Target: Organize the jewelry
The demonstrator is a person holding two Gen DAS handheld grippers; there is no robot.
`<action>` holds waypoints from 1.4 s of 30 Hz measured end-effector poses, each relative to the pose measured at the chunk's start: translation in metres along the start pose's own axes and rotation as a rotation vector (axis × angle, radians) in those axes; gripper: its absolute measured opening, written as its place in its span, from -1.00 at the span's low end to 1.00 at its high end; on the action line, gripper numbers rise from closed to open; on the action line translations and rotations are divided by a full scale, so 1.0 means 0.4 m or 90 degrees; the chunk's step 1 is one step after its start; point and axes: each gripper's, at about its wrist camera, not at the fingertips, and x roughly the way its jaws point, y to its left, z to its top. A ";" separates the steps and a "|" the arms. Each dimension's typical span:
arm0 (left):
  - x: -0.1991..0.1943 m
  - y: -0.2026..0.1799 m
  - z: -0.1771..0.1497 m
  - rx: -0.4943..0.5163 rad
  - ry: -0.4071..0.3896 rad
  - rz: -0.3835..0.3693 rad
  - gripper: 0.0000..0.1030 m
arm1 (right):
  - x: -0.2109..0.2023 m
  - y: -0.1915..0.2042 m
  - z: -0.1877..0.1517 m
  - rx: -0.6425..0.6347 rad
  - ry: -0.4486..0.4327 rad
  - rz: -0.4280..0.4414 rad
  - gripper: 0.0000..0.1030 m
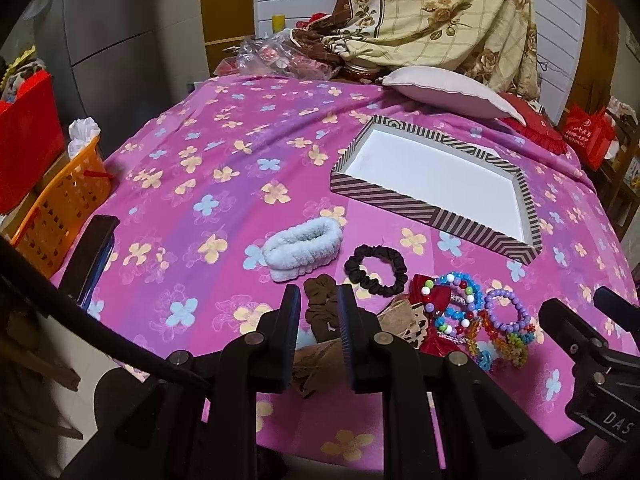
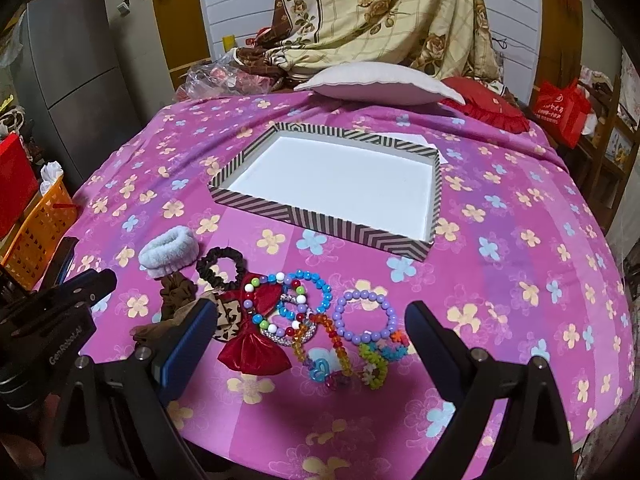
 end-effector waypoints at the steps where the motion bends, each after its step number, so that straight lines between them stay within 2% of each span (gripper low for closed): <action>1: -0.001 0.001 0.001 -0.001 0.000 -0.002 -0.39 | -0.002 0.001 0.000 0.000 -0.001 0.000 0.88; 37: -0.020 0.020 -0.006 -0.002 0.007 0.009 -0.39 | 0.011 0.012 0.002 0.005 0.025 0.024 0.88; 42: 0.008 0.013 -0.009 -0.001 0.012 0.013 -0.39 | 0.020 0.013 -0.003 0.007 0.028 0.027 0.88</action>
